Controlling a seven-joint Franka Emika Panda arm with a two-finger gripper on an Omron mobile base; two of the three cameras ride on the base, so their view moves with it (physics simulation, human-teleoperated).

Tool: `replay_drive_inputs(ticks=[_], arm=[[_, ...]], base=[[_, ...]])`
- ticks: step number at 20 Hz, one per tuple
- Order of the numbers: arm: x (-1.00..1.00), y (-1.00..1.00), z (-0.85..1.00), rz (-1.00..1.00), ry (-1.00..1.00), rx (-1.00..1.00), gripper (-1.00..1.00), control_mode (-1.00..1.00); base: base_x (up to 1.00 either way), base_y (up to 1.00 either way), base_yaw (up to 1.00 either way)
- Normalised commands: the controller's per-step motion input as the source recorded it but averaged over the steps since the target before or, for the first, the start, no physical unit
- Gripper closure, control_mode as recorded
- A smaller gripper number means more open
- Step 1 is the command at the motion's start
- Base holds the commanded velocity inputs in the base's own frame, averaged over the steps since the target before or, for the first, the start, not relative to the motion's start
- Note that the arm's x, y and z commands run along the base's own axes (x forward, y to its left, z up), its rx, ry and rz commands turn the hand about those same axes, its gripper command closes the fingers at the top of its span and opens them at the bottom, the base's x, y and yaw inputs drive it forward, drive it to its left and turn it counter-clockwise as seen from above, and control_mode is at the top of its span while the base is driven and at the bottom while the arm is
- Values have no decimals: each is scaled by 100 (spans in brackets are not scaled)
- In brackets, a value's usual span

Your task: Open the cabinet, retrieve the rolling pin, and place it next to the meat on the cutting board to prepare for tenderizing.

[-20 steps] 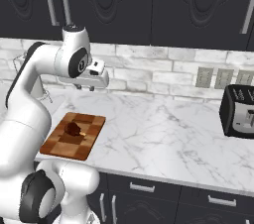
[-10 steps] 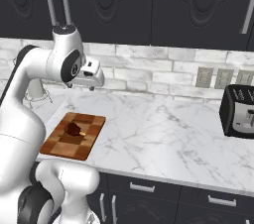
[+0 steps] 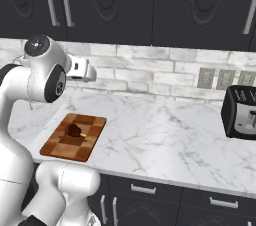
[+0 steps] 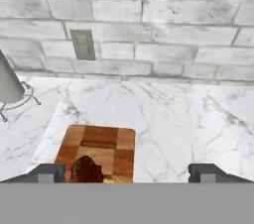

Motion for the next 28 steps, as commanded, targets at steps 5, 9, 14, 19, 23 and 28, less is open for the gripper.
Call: replay_drive_inputs(ticks=[5, 9, 14, 19, 23, 28], arm=[[0, 13, 40, 0, -31, -2, -100, -100], [0, 8, 48, 0, -28, -5, -100, -100], [0, 9, 63, 0, -26, -5, -100, -100], [0, 15, 65, 0, -22, -5, -100, -100], [0, 19, 55, -1, -19, -4, -100, -100], [0, 14, 39, -1, -20, 0, -100, -100]], base=[[0, 0, 0], [0, 0, 0], [0, 0, 0], [0, 0, 0], [0, 0, 0], [0, 0, 0]])
